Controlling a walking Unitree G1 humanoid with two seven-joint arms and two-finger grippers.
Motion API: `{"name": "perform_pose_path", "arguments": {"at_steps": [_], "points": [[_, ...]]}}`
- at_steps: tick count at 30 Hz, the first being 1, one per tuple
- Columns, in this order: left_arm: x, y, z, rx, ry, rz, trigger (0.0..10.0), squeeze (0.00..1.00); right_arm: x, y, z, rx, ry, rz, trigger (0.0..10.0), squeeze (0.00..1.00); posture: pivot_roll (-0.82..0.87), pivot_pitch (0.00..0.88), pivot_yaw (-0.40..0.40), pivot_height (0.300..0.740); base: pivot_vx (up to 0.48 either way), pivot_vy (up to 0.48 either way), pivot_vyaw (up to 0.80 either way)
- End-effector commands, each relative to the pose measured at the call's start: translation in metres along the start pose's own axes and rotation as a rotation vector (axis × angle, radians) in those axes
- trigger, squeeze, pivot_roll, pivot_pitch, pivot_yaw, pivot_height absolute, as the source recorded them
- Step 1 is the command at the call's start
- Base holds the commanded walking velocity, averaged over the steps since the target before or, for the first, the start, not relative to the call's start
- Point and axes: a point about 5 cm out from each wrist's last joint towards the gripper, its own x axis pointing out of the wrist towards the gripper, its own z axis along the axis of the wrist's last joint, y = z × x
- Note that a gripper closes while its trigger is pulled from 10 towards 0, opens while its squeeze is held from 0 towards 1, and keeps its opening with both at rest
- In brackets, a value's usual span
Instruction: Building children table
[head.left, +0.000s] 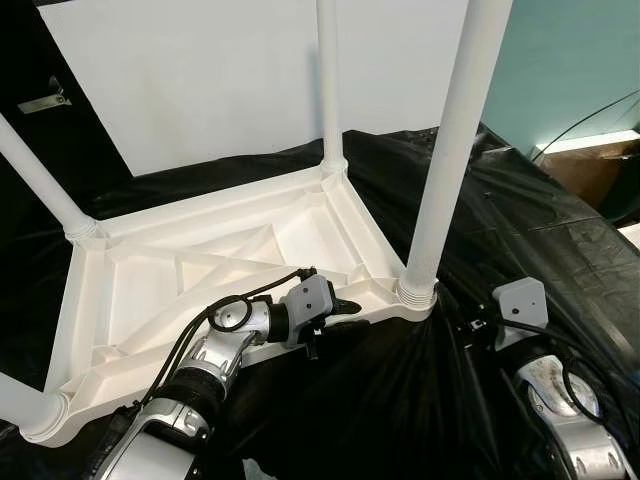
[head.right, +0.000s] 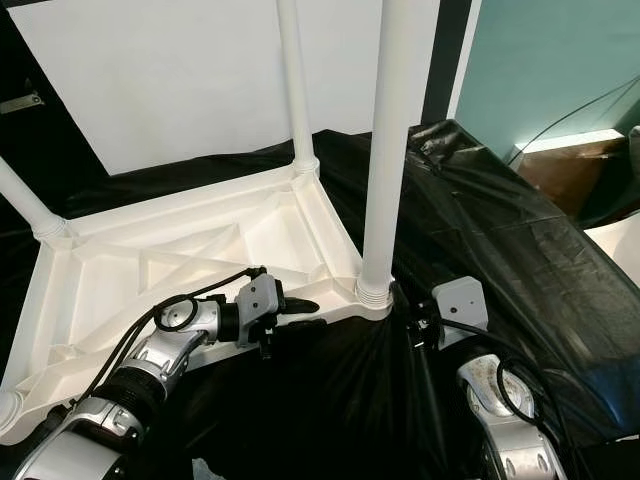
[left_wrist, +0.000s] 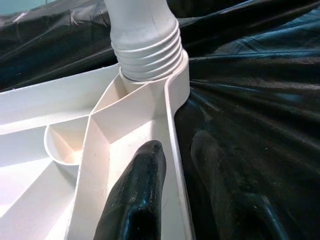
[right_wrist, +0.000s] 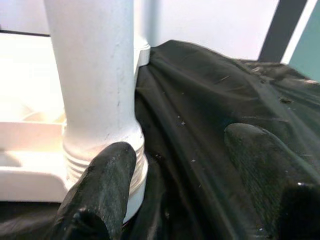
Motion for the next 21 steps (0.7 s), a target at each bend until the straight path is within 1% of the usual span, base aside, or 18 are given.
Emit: {"name": "perform_pose_path", "arguments": {"at_steps": [1, 6, 7, 8, 9, 11, 12, 13, 14, 15, 17, 21], "points": [[-0.004, -0.028, -0.043, -0.148, 0.157, -0.069, 10.0, 0.00, 0.001, 0.010, 0.002, 0.019, 0.010, 0.118, 10.0, 0.00, -0.14, 0.013, 0.036, 0.740, 0.000, 0.000, 0.00], [-0.004, -0.027, -0.042, -0.146, 0.160, -0.070, 10.0, 0.00, 0.003, 0.005, 0.002, 0.001, 0.010, 0.143, 10.0, 0.00, -0.14, 0.011, 0.037, 0.740, 0.000, 0.000, 0.00], [-0.003, -0.027, -0.042, -0.144, 0.160, -0.071, 10.0, 0.00, 0.006, 0.001, 0.002, -0.012, 0.008, 0.142, 10.0, 0.00, -0.13, 0.011, 0.038, 0.740, 0.000, 0.000, 0.00], [-0.003, -0.027, -0.042, -0.144, 0.160, -0.071, 10.0, 0.00, 0.006, 0.001, 0.002, -0.012, 0.008, 0.142, 10.0, 0.00, -0.13, 0.011, 0.038, 0.740, 0.000, 0.000, 0.00], [-0.003, -0.027, -0.042, -0.143, 0.161, -0.073, 10.0, 0.00, 0.011, -0.003, 0.005, -0.031, 0.003, 0.167, 10.0, 0.00, -0.13, 0.011, 0.036, 0.740, 0.000, 0.000, 0.00], [-0.003, -0.027, -0.042, -0.143, 0.161, -0.073, 10.0, 0.00, 0.011, -0.003, 0.005, -0.031, 0.003, 0.167, 10.0, 0.00, -0.13, 0.011, 0.036, 0.740, 0.000, 0.000, 0.00], [-0.003, -0.027, -0.042, -0.142, 0.162, -0.075, 10.0, 0.00, 0.014, -0.005, 0.007, -0.033, 0.006, 0.208, 10.0, 0.00, -0.13, 0.011, 0.036, 0.740, 0.000, 0.000, 0.00], [-0.003, -0.027, -0.042, -0.142, 0.162, -0.075, 10.0, 0.00, 0.014, -0.005, 0.007, -0.033, 0.006, 0.208, 10.0, 0.00, -0.13, 0.011, 0.036, 0.740, 0.000, 0.000, 0.00], [-0.003, -0.027, -0.042, -0.143, 0.162, -0.073, 10.0, 0.00, 0.015, -0.008, 0.009, -0.034, 0.012, 0.269, 10.0, 0.00, -0.12, 0.012, 0.032, 0.740, 0.000, 0.000, 0.00], [-0.003, -0.027, -0.042, -0.143, 0.162, -0.073, 10.0, 0.00, 0.015, -0.008, 0.009, -0.034, 0.012, 0.269, 10.0, 0.00, -0.12, 0.012, 0.032, 0.740, 0.000, 0.000, 0.00], [-0.004, -0.029, -0.043, -0.146, 0.162, -0.070, 10.0, 0.00, 0.016, -0.015, 0.009, -0.058, 0.027, 0.334, 10.0, 0.00, -0.11, 0.014, 0.027, 0.740, 0.000, 0.000, 0.00], [-0.006, -0.030, -0.044, -0.149, 0.162, -0.069, 10.0, 0.00, 0.019, -0.021, 0.010, -0.065, 0.029, 0.348, 10.0, 0.00, -0.09, 0.016, 0.025, 0.740, 0.000, 0.000, 0.00]]}}
